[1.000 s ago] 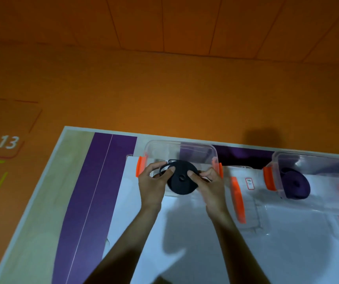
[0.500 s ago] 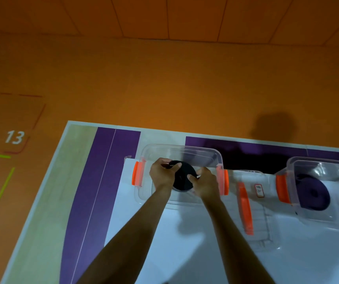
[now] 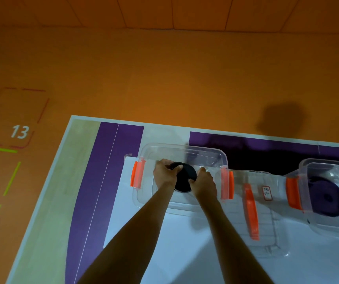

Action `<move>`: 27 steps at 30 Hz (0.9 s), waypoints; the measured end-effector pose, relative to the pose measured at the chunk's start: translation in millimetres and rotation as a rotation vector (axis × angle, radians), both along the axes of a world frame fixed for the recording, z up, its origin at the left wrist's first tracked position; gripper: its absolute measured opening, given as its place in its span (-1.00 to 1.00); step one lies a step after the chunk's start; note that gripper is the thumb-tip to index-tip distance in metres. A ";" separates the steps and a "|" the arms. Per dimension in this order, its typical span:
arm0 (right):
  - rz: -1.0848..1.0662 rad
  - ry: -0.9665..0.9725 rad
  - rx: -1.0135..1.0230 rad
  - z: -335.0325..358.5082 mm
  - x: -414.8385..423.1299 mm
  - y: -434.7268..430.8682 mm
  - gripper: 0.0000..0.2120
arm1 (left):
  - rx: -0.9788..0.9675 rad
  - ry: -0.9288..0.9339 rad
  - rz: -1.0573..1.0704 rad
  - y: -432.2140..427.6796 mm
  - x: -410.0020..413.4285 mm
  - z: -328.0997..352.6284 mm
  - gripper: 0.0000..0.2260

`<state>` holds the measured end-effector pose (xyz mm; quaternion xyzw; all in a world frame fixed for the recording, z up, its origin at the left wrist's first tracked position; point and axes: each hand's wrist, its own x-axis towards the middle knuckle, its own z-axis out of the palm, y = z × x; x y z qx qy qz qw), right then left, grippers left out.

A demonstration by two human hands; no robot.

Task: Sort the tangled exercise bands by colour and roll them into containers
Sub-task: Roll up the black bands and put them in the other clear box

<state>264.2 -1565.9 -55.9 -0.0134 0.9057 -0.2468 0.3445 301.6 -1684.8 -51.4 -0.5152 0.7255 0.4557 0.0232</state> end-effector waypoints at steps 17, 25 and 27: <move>-0.110 0.470 -0.409 115.4 55.7 72.5 -0.78 | -0.526 0.005 -0.741 -4.7 60.1 68.3 -0.80; -0.196 0.401 0.031 13.0 63.3 174.5 -0.47 | -0.856 0.128 -0.764 13.4 160.0 81.5 -0.77; -0.181 0.291 0.137 -6.0 59.5 181.5 -0.42 | -0.868 0.079 -0.791 14.5 179.5 72.8 -0.64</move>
